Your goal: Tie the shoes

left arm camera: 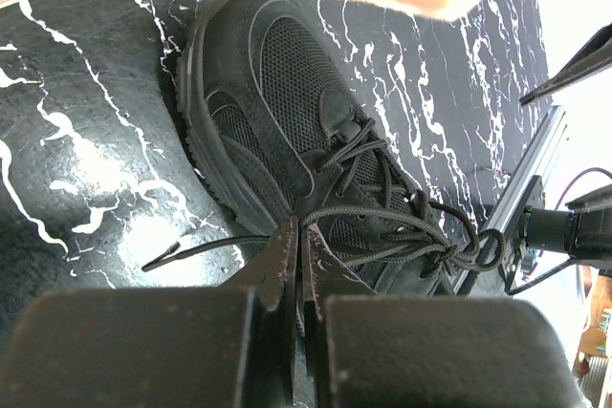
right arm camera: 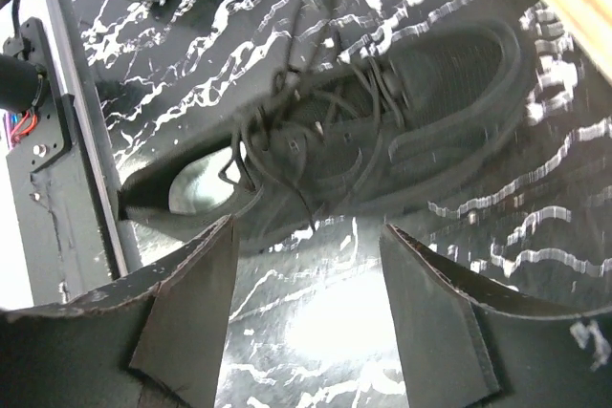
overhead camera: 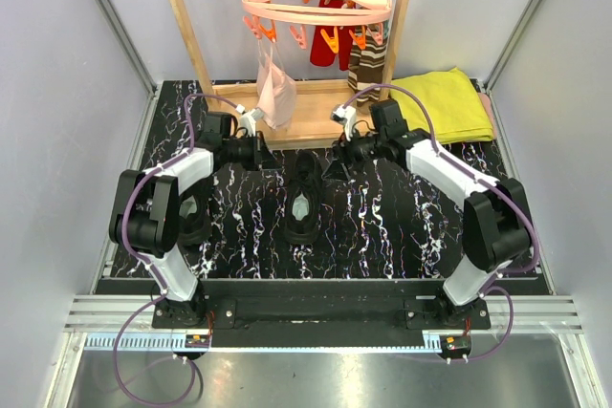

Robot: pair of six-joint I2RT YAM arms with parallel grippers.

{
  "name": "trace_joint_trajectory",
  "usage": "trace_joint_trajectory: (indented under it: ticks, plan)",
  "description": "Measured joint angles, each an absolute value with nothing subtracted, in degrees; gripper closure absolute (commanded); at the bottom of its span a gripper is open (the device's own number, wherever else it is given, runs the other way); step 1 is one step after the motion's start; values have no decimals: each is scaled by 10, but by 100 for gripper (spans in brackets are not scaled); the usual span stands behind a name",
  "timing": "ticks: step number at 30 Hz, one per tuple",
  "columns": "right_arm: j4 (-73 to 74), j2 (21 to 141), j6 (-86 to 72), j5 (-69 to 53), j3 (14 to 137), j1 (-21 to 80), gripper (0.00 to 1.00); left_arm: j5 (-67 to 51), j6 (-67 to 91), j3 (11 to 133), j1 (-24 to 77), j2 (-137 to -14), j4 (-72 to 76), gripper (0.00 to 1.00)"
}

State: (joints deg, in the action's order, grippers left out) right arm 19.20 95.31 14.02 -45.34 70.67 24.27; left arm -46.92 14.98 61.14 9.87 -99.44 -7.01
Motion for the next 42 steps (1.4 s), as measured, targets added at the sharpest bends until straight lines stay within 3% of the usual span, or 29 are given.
trace_joint_trajectory:
  ticks: [20,35,42]
  plan:
    - [240,976,399,-451,742,360,45,-469,150,611,100,-994,-67,100]
    - [249,967,503,-385,703,362,100,-469,150,614,100,-995,-68,100]
    - [249,950,506,-371,695,362,100,-469,148,622,100,-995,-69,100]
